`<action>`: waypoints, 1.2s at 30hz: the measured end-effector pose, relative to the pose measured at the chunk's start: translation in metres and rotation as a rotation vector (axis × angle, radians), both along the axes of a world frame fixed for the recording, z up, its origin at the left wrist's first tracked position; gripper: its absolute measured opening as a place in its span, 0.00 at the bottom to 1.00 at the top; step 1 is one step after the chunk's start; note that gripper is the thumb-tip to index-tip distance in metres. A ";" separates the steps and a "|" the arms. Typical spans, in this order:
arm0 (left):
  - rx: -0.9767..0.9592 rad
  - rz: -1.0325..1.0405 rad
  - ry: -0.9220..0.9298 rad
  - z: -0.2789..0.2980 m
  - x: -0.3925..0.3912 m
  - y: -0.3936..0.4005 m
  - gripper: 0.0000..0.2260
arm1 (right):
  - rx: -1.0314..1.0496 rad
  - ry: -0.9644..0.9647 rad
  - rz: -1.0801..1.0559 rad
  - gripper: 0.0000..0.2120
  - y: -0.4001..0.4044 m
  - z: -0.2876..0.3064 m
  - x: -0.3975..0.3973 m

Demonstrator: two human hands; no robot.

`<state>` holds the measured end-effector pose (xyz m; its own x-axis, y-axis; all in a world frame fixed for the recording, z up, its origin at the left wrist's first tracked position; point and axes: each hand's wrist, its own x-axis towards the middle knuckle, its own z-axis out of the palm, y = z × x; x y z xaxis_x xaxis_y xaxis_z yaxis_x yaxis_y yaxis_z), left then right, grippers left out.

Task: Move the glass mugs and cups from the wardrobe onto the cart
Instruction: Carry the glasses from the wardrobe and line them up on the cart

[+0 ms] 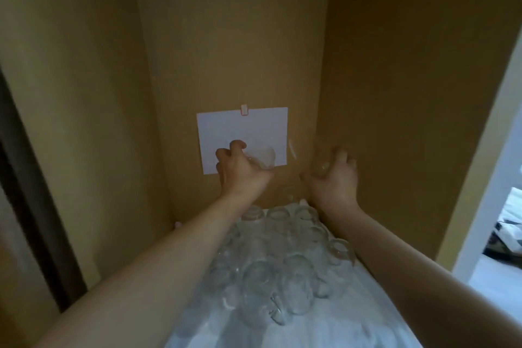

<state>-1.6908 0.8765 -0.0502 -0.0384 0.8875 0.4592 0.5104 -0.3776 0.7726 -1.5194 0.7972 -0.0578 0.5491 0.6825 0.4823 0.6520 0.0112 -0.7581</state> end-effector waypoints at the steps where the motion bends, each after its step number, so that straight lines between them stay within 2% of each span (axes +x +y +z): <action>1: -0.004 -0.010 -0.013 0.000 0.000 -0.012 0.37 | 0.004 0.008 0.001 0.35 -0.012 0.001 -0.002; 4: -0.001 -0.070 -0.093 -0.002 -0.001 -0.044 0.40 | 0.010 0.017 -0.028 0.32 -0.049 -0.002 -0.011; 8: 0.048 -0.141 -0.278 -0.012 0.004 -0.078 0.41 | 0.008 0.009 -0.103 0.41 -0.092 -0.011 -0.016; 13: 0.066 -0.252 -0.444 -0.005 0.018 -0.118 0.47 | 0.092 0.009 -0.184 0.42 -0.133 -0.006 -0.011; 18: 0.172 -0.361 -0.544 0.014 0.040 -0.156 0.41 | 0.299 -0.051 -0.267 0.40 -0.167 0.003 0.000; 23: 0.280 -0.419 -0.496 0.031 0.093 -0.196 0.41 | 0.376 -0.115 -0.369 0.43 -0.213 0.012 0.048; 29: 0.175 -0.685 -0.534 0.037 0.192 -0.253 0.46 | 0.366 -0.089 -0.496 0.46 -0.288 0.010 0.133; 33: 0.076 -0.672 -0.352 0.033 0.259 -0.304 0.51 | 0.333 -0.047 -0.563 0.48 -0.349 0.002 0.189; 36: 0.044 -0.729 -0.281 0.021 0.305 -0.342 0.46 | 0.306 0.002 -0.607 0.48 -0.393 -0.006 0.230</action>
